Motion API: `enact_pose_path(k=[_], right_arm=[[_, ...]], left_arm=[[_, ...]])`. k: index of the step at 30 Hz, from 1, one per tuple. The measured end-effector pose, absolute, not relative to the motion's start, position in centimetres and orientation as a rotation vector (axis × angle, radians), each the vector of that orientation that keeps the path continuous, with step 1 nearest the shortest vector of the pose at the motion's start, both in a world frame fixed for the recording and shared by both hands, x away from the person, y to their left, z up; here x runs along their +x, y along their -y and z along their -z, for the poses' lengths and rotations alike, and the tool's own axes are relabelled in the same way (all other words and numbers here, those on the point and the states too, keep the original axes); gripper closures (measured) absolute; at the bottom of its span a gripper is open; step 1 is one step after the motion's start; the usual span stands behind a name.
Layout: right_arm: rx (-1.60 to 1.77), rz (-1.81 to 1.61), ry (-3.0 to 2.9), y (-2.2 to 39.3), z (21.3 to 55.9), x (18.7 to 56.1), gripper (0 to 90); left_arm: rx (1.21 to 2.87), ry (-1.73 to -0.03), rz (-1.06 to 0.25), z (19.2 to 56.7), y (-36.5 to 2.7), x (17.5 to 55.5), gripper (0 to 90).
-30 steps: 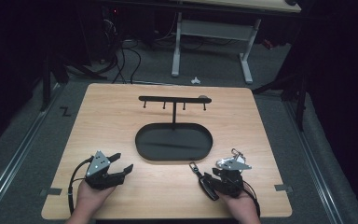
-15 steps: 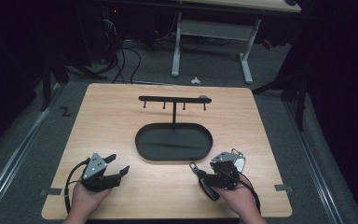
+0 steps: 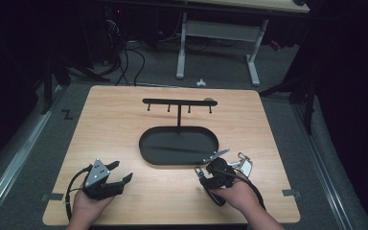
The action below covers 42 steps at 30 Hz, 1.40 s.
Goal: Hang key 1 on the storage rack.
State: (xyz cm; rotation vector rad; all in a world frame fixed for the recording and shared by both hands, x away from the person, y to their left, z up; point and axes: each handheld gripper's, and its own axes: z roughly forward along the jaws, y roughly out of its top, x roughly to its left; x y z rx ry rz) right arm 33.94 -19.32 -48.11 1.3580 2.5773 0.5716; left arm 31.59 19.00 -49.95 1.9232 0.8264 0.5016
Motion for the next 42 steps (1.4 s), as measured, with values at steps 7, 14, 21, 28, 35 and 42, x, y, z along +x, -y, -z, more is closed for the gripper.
enact_pose_path(k=[7, 14, 21, 28, 35, 42], right_arm=[[1.367, -0.428, -2.704, 18.7, 48.2, 35.2, 36.1], [1.363, -0.278, -2.757, 17.8, 48.3, 37.0, 43.4], [1.378, -0.13, -2.787, 16.4, 48.9, 37.9, 52.9], [1.496, -0.038, -2.781, 16.1, 48.8, 38.8, 56.5], [1.423, 0.061, -2.81, 15.4, 48.9, 38.9, 65.7], [1.399, 0.08, -2.831, 15.3, 48.9, 38.8, 78.9]], left_arm=[[1.932, -0.79, -0.488, 50.0, -18.4, 31.8, 31.8], [1.931, -0.781, -0.496, 49.8, -18.4, 31.8, 30.7], [1.941, -0.755, -0.488, 49.8, -18.3, 31.7, 30.7], [1.932, -0.746, -0.478, 49.8, -18.4, 31.5, 30.8], [1.944, -0.733, -0.481, 49.8, -18.2, 31.4, 31.6], [1.954, -0.724, -0.479, 49.9, -18.0, 31.3, 31.9]])
